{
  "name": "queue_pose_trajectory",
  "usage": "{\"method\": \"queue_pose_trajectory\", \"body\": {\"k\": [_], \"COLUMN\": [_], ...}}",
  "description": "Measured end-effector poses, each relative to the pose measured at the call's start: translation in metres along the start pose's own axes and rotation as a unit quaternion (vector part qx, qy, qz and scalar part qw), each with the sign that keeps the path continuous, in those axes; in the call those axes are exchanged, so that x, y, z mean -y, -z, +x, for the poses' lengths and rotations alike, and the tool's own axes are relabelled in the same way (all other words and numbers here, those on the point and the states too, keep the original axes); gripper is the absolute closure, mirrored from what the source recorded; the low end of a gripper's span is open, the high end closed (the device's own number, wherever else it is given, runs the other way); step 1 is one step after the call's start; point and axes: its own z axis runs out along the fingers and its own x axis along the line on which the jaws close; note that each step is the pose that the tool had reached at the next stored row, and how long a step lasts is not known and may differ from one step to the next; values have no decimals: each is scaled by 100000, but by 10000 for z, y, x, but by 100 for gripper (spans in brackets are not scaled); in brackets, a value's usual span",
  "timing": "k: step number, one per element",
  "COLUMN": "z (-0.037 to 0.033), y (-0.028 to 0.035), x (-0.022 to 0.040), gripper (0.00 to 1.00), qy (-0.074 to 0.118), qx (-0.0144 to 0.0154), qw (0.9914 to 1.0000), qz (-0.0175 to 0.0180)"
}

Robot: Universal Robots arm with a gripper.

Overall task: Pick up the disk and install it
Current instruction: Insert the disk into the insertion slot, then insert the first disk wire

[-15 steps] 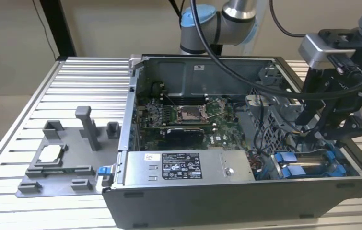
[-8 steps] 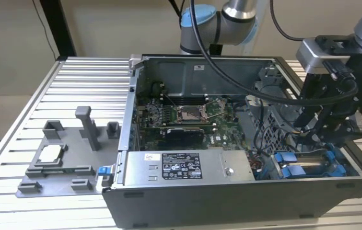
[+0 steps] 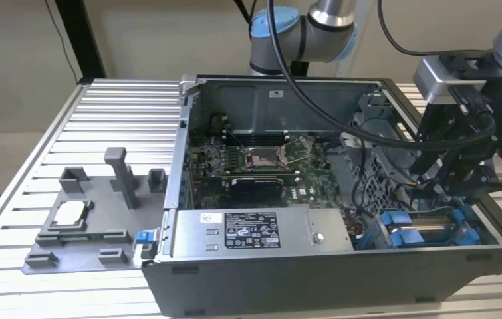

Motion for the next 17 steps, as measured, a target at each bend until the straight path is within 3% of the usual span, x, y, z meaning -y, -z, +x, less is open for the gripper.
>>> {"method": "queue_pose_trajectory", "body": {"k": [6,17], "z": [3,10], "y": [-27,-36], "x": [5,20], "gripper": [0,0], "qy": [25,13], "qx": [129,184], "qw": [99999,99999], "qz": [366,369]}}
